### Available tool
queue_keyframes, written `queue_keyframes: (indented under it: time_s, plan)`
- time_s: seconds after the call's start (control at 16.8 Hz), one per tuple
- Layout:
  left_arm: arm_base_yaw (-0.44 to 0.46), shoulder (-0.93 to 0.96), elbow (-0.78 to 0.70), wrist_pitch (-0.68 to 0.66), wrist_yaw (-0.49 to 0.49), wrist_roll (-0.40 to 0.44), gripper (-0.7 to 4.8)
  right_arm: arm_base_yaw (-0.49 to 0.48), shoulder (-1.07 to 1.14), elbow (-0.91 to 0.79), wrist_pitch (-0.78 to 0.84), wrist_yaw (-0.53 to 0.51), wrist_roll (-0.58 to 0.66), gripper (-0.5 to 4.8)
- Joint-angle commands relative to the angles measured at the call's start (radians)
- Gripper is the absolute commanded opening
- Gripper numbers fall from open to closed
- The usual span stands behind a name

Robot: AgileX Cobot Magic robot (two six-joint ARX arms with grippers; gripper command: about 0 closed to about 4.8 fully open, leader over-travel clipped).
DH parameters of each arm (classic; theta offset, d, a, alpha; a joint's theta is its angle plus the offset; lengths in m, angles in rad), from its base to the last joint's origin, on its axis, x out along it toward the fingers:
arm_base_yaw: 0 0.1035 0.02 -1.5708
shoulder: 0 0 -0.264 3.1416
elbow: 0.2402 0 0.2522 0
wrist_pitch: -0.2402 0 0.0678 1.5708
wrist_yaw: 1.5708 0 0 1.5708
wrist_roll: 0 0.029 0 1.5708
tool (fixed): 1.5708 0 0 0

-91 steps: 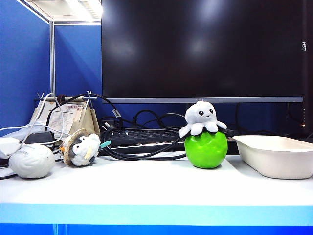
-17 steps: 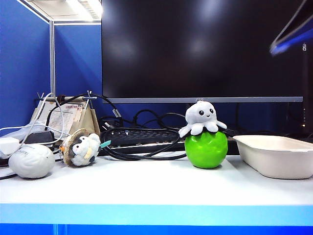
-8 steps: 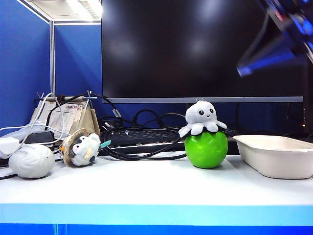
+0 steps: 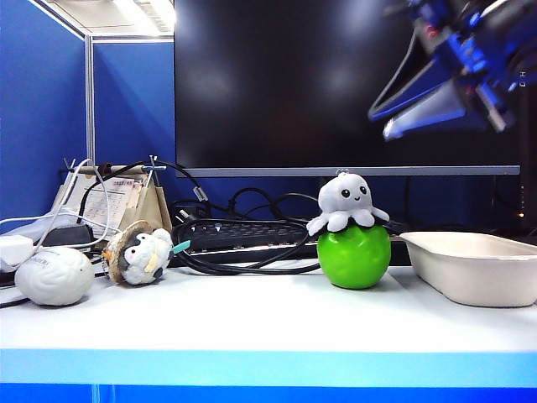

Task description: Identity fluffy octopus among items on the table, put them into the paper lunch box.

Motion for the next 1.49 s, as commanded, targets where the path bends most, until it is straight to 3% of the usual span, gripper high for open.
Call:
queue_keyframes:
  time_s: [0.06, 0.78, 0.84, 0.95, 1.37, 1.49]
  plan:
    - [0.0, 0.0, 0.005, 0.014, -0.002, 0.0, 2.84, 0.012, 0.048, 0.034, 0.006, -0.005, -0.003, 1.22]
    - [0.0, 0.0, 0.005, 0.014, -0.002, 0.001, 2.83, 0.015, 0.055, 0.034, 0.036, -0.045, 0.026, 1.24]
    - [0.0, 0.0, 0.005, 0.014, -0.002, 0.001, 2.83, 0.015, 0.056, 0.034, 0.037, -0.042, 0.027, 1.59]
    - [0.0, 0.0, 0.005, 0.014, -0.002, 0.001, 2.83, 0.016, 0.058, 0.034, 0.04, 0.055, 0.027, 3.3]
    - [0.0, 0.0, 0.005, 0.015, -0.002, 0.0, 2.83, 0.09, 0.169, 0.041, 0.125, 0.089, 0.05, 3.47]
    - [0.0, 0.0, 0.005, 0.016, -0.001, 0.0, 2.83, 0.11, 0.207, 0.08, 0.085, 0.091, 0.049, 3.49]
